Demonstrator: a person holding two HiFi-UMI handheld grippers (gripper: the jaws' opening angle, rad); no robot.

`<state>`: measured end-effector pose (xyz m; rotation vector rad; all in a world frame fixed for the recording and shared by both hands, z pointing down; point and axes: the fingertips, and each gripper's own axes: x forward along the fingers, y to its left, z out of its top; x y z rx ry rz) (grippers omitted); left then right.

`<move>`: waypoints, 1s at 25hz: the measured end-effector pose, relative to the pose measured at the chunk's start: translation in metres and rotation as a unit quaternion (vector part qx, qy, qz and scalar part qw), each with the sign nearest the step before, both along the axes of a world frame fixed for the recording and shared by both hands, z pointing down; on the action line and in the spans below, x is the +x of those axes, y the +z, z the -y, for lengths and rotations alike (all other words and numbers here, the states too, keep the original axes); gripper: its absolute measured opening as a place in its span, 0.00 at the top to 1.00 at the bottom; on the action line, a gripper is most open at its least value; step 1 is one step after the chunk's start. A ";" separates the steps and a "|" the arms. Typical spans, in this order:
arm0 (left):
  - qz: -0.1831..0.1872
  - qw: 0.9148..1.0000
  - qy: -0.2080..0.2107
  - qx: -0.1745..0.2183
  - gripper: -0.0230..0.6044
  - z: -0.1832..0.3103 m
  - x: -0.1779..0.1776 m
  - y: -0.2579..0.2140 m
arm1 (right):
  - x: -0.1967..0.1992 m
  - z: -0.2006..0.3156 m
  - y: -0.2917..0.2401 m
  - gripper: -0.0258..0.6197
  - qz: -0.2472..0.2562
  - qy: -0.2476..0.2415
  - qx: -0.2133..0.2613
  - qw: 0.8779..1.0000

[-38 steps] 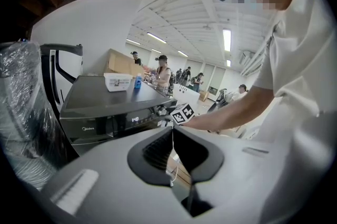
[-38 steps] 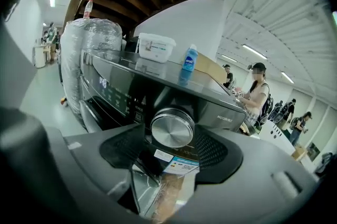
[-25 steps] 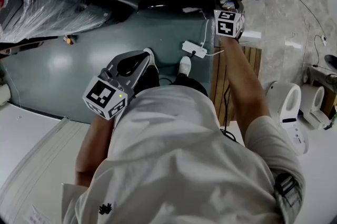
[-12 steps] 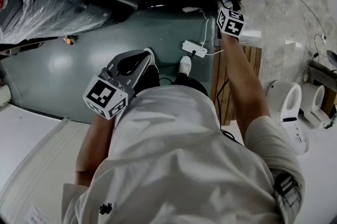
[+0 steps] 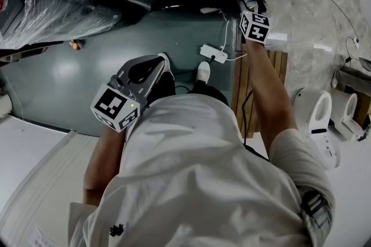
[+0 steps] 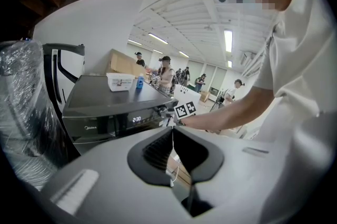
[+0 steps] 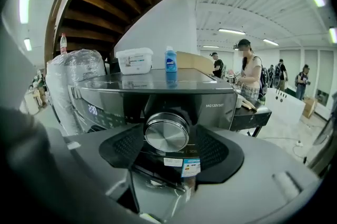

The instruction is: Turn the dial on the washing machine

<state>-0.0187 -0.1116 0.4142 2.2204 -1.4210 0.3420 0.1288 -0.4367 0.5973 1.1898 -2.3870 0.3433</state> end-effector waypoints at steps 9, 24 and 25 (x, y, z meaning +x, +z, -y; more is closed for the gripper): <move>-0.006 1.000 0.000 -0.001 0.87 0.000 0.004 0.002 | -0.010 -0.014 0.005 0.53 -0.115 -0.073 0.069 0.988; 0.001 1.000 -0.002 -0.003 0.87 0.001 0.003 0.001 | -0.008 -0.006 0.023 0.53 -0.198 -0.050 0.095 0.974; 0.001 1.000 -0.003 -0.004 0.87 0.001 0.002 0.002 | -0.008 -0.006 0.023 0.53 -0.202 -0.050 0.097 0.973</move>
